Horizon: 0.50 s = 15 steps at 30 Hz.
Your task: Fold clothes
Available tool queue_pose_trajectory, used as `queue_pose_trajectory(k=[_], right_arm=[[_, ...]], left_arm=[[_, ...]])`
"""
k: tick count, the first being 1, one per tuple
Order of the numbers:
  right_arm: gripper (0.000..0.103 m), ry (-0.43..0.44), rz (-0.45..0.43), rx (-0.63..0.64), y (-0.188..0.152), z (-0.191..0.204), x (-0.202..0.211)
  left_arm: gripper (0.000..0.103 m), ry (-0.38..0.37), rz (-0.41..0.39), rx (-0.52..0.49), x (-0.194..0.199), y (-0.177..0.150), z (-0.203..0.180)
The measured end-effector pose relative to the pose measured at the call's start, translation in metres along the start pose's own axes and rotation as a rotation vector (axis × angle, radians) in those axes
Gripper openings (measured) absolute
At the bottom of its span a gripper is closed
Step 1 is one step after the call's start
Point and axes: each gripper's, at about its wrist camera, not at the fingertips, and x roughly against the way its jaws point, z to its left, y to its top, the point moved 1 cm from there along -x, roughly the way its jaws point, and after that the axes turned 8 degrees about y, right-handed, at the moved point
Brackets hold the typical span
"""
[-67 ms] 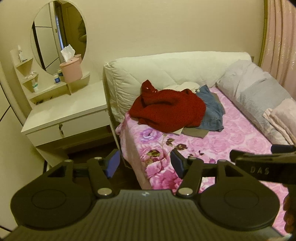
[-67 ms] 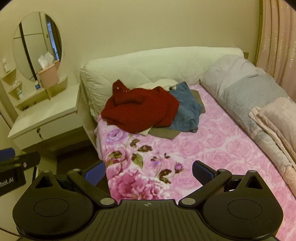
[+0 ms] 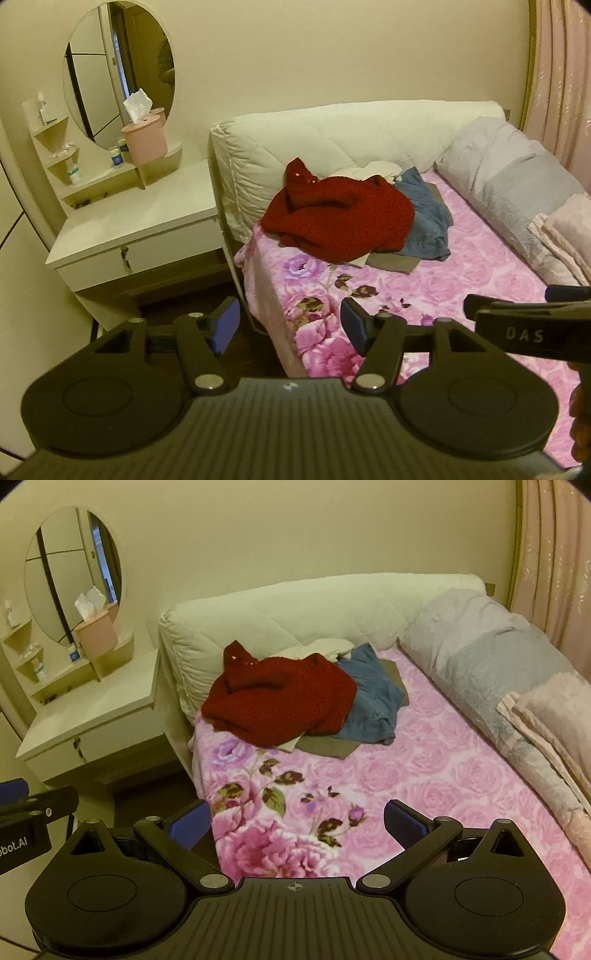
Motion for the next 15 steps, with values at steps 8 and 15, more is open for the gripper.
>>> queue_pose_trajectory(k=[8,15], right_arm=[[0.102,0.017,0.020,-0.011,0.002,-0.004,-0.008],[0.102,0.019,-0.005,-0.014,-0.002,-0.008,-0.009]], left_arm=[[0.057,-0.002,0.028,0.022,-0.007,-0.003,0.007],[0.057,0.015,0.054,0.004,-0.011,0.000,-0.003]])
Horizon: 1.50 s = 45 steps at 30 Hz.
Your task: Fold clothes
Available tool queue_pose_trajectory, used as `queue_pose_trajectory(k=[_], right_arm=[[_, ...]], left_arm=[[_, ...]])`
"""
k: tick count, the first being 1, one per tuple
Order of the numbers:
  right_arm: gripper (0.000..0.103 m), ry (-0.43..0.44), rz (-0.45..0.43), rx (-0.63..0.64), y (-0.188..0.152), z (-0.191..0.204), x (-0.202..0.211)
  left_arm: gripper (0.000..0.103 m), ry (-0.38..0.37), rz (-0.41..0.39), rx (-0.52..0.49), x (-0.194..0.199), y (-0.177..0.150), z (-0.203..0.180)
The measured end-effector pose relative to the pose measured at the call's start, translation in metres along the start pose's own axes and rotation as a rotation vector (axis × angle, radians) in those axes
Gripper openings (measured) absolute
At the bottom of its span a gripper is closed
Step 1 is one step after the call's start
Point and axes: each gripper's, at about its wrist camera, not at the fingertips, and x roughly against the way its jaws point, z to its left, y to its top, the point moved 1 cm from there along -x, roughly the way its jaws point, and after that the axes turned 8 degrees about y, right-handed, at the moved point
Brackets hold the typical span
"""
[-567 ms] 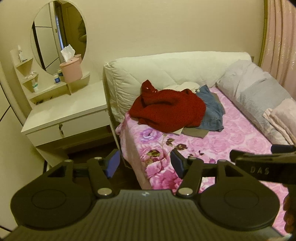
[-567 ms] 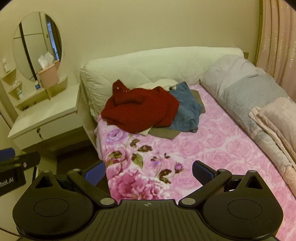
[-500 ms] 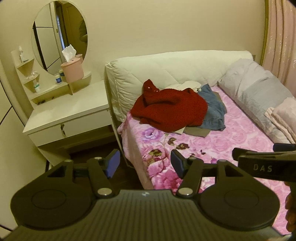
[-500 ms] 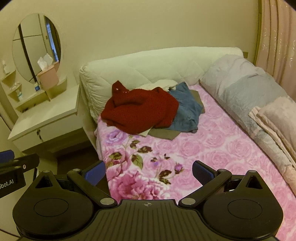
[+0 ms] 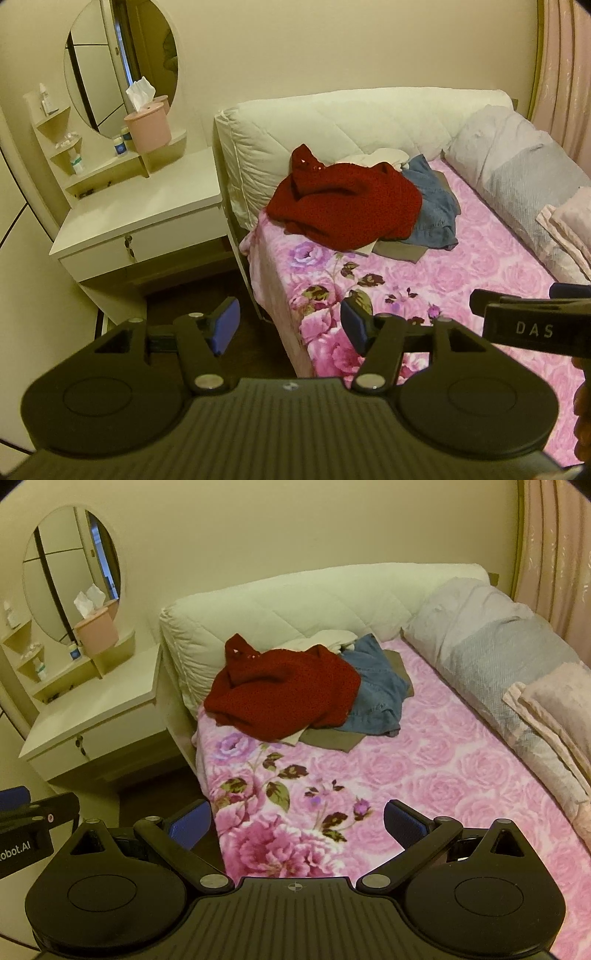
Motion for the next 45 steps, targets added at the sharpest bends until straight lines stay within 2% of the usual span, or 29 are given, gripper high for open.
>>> queue_pose_trajectory(k=[45], right_arm=[[0.102,0.007,0.005,0.018,0.011,-0.001,-0.005]], left_arm=[[0.057,-0.003,0.008,-0.013,-0.011,0.011,-0.003]])
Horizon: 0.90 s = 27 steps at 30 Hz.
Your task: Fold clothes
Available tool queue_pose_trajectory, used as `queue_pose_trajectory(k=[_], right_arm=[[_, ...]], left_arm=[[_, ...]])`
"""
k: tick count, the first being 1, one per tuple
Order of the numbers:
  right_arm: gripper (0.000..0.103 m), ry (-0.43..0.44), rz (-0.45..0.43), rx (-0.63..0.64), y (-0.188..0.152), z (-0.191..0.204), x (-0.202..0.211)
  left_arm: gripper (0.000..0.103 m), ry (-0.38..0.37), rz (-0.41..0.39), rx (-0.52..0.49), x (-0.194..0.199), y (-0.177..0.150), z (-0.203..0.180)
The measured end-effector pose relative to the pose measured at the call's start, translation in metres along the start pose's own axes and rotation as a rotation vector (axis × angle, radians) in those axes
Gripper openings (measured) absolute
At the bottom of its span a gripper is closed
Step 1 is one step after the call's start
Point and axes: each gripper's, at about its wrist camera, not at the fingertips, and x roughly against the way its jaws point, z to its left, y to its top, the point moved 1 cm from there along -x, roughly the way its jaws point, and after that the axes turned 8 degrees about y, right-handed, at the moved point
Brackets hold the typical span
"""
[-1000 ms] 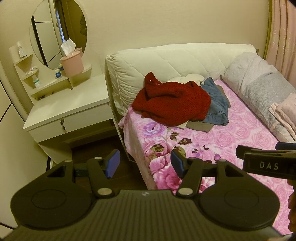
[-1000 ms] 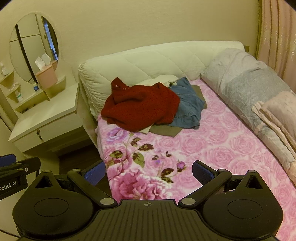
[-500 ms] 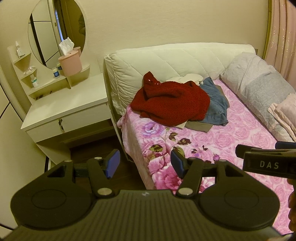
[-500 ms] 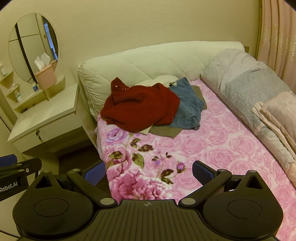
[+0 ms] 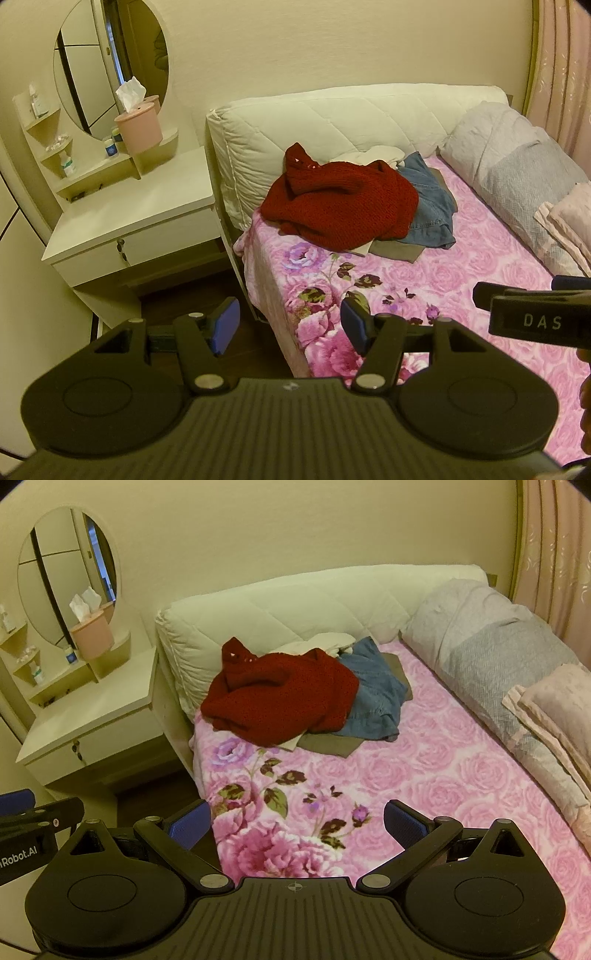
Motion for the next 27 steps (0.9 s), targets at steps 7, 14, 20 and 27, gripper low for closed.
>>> queue_pose_trajectory(k=[7,14,20,27], right_arm=[[0.102,0.000,-0.003,0.000,0.0007,0.0001,0.0016],[0.102,0.002,-0.006,0.001,0.0001,-0.0007,0.0032],[0.102,0.000,-0.004,-0.006,-0.0013,-0.0018,0.0029],[0.102,0.009,0.000,-0.026,-0.0011,-0.0054,0.0026]], left_arm=[[0.057,0.005,0.001,0.003,0.0012,-0.0005,0.0012],[0.057,0.012,0.004,0.005,0.0024,-0.0017,-0.0001],[0.057,0.016,0.011,0.005,0.0024,-0.0028,0.0013],[0.057,0.013,0.015,-0.001,-0.0010,-0.0025,0.0004]])
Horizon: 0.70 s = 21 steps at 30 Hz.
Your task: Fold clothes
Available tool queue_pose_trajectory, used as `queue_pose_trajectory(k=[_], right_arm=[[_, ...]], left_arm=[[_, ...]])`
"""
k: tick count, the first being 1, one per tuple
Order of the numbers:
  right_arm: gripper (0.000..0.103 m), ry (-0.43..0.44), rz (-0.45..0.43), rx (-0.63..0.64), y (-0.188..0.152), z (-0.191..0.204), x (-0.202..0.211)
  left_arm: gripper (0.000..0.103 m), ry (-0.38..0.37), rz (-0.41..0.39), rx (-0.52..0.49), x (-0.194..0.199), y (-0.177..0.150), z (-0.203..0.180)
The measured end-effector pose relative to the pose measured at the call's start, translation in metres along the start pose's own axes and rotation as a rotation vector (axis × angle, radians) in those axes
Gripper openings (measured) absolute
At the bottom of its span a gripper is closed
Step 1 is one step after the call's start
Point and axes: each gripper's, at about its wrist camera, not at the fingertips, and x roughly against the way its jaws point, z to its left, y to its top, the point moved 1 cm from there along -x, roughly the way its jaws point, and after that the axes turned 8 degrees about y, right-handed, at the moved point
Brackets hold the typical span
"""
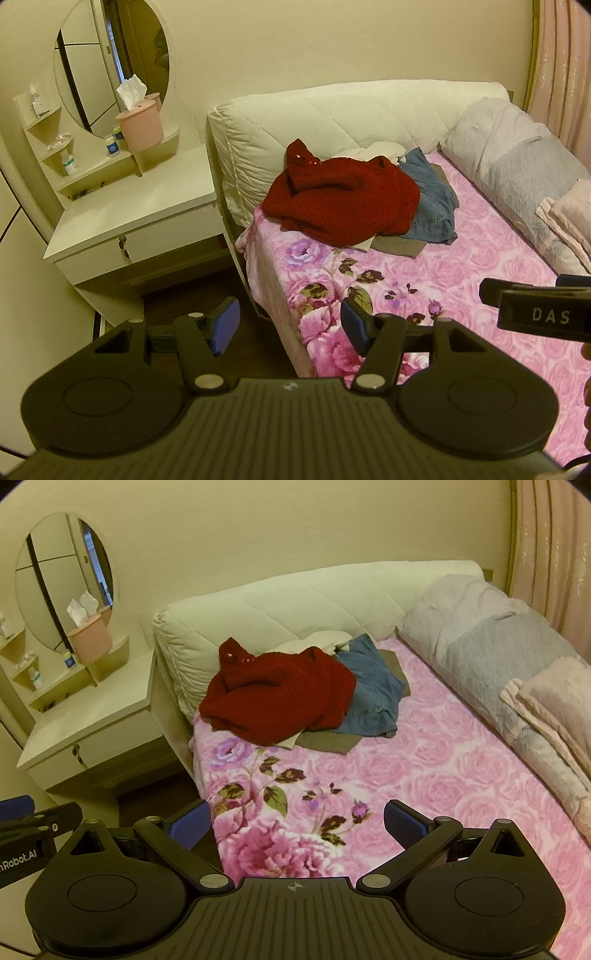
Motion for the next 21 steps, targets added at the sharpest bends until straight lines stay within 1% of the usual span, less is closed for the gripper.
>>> queue_pose_trajectory(k=[6,13,17,21], right_arm=[[0.102,0.000,0.004,0.017,0.001,0.001,-0.003],[0.102,0.004,-0.001,0.006,0.007,-0.003,-0.012],[0.102,-0.002,0.000,-0.012,0.015,-0.009,-0.023],[0.102,-0.013,0.008,-0.032,0.025,-0.015,-0.041]], left_arm=[[0.057,-0.009,0.008,-0.014,-0.007,0.003,-0.003],[0.057,-0.025,0.015,-0.037,-0.024,0.014,-0.008],[0.057,-0.049,0.034,-0.047,-0.042,0.021,-0.010],[0.057,-0.083,0.063,-0.052,-0.071,0.031,-0.011]])
